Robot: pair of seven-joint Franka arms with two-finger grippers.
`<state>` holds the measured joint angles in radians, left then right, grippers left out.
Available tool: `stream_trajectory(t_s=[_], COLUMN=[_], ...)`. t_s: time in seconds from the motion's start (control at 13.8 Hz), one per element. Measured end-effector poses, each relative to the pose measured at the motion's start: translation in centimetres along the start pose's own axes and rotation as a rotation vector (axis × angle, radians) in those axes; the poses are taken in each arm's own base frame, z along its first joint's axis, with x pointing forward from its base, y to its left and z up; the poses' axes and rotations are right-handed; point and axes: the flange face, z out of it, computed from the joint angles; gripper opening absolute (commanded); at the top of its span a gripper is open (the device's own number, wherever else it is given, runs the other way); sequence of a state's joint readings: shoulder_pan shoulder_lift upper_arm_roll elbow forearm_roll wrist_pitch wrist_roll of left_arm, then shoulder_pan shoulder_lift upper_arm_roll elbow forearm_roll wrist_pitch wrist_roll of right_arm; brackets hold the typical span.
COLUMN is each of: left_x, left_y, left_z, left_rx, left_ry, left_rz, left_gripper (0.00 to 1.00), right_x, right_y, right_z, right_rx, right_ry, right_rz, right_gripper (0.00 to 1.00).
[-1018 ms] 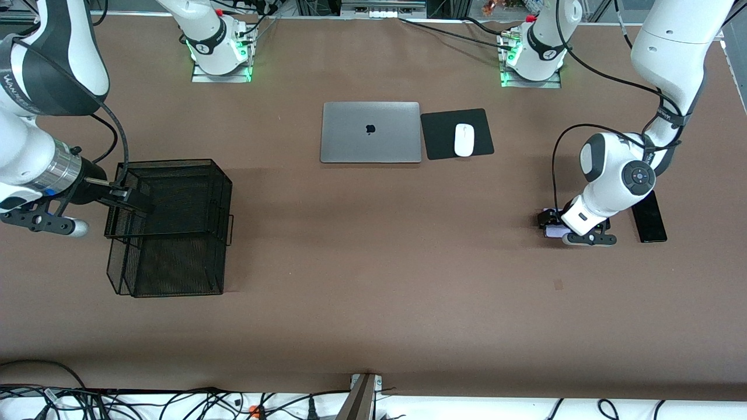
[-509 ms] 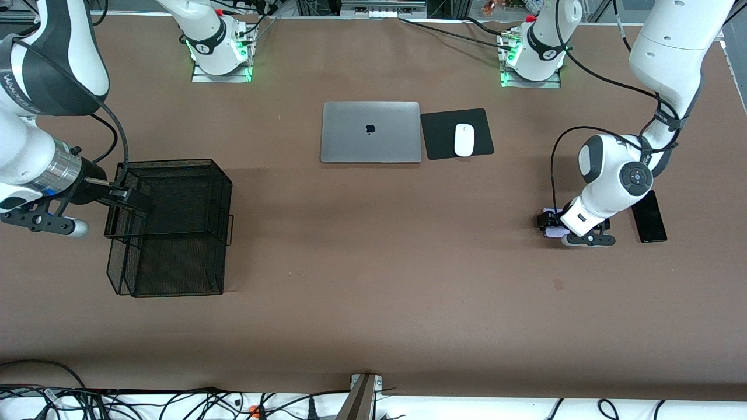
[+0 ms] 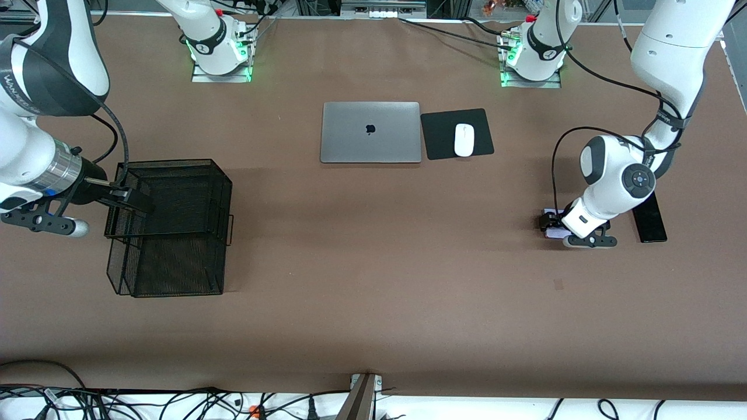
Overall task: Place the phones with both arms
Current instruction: 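Carry the white phone to the table middle and release it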
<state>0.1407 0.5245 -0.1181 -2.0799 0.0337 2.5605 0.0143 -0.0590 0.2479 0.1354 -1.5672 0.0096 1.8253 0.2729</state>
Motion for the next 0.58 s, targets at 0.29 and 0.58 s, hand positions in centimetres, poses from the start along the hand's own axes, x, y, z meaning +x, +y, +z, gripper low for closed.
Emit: stream_trajectory(t_s=[0.29,0.58], left_x=[4.5,7.2], left_y=[3.6,12.9], left_z=[-4.3,-4.2], left_rx=[0.008,0.014], left_ry=[-0.089,-0.074], left_rz=[-0.035,-0.123], left_gripper=[0.00,0.00], right_x=[0.1,0.2], right_y=[0.0,0.1], right_z=[0.0,0.3], right_rx=[0.001,0.001], right_ry=[0.004,0.001], right_rz=[0.000,0.002], right_gripper=[1.00,1.00])
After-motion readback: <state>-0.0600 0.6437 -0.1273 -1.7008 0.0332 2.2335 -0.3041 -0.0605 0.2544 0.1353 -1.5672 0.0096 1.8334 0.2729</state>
